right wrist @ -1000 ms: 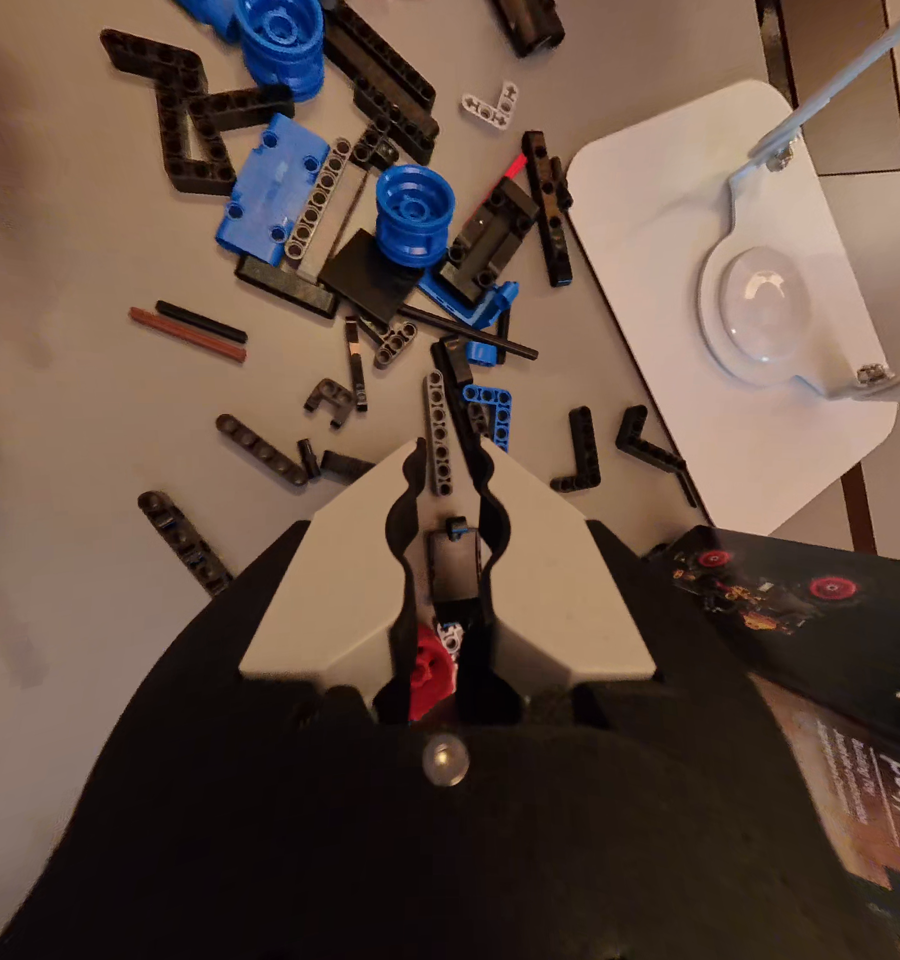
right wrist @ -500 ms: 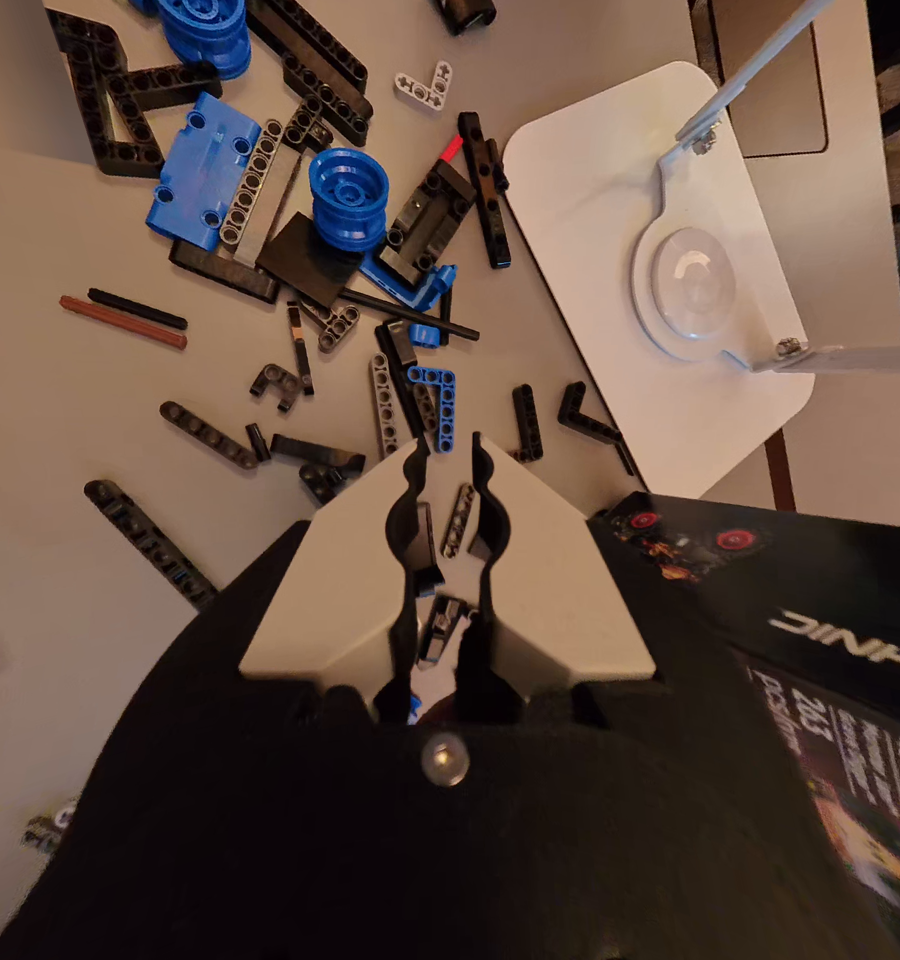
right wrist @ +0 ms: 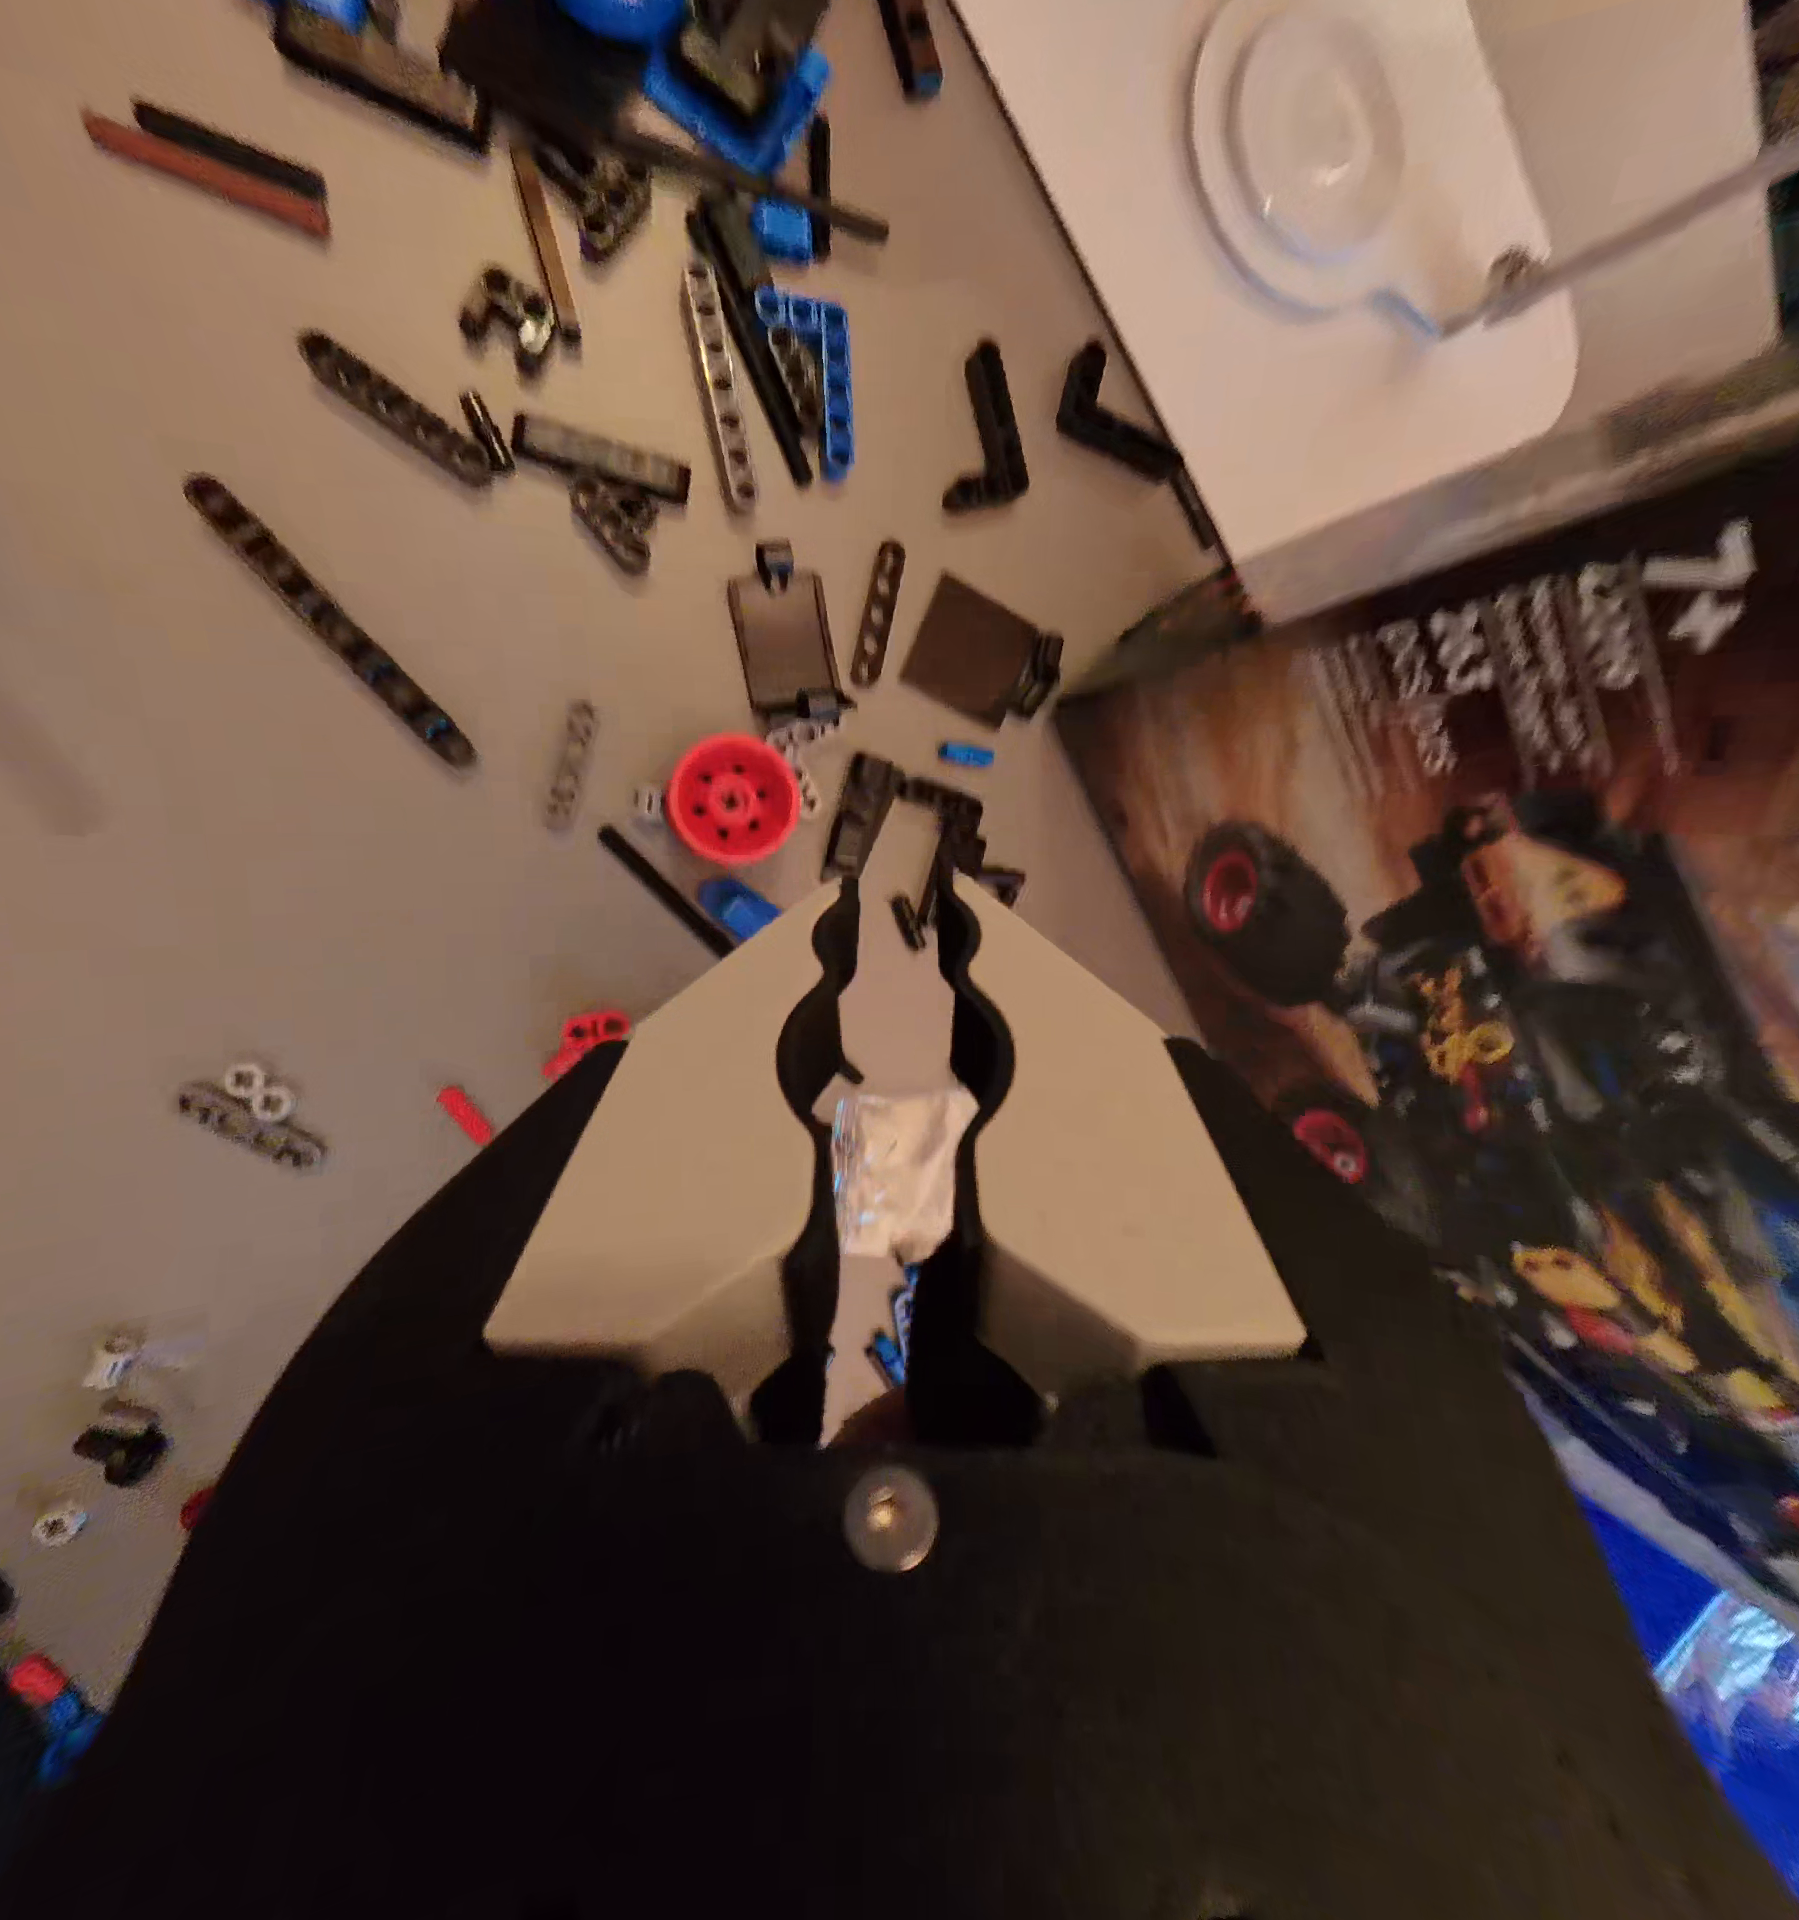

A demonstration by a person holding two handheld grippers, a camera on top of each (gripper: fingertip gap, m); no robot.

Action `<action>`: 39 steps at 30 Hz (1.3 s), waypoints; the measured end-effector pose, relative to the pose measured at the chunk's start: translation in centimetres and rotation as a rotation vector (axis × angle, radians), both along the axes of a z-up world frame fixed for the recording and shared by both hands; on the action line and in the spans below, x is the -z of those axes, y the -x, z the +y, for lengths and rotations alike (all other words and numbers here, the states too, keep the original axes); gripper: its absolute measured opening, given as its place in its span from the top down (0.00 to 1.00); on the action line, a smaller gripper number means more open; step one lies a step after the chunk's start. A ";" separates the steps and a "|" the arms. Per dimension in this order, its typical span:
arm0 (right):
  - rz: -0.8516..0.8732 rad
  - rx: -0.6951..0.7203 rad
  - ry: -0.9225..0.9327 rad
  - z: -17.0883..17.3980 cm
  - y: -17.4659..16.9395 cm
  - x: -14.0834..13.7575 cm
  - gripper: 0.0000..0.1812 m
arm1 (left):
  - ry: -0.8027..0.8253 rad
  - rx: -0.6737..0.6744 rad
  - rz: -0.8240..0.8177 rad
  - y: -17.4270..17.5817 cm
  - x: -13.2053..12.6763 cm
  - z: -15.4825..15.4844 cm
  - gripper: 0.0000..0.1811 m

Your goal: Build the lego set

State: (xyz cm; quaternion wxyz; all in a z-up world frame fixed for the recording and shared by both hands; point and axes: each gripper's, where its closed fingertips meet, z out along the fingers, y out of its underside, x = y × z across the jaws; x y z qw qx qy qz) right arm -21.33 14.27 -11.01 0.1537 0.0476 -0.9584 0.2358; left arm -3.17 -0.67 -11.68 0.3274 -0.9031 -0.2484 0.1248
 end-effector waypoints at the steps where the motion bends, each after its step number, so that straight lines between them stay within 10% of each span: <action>1: -0.005 0.009 -0.011 0.6 0.1 0.4 0.93 | 0.006 0.003 -0.004 0.0 0.2 0.1 0.97; 19: -0.046 0.197 -0.017 12.1 1.0 0.8 0.92 | 0.096 0.007 -0.079 -0.1 2.9 0.2 0.97; 39: -0.181 0.174 0.105 8.0 2.8 5.5 0.91 | 0.148 -0.031 -0.196 -2.6 5.9 -0.2 0.97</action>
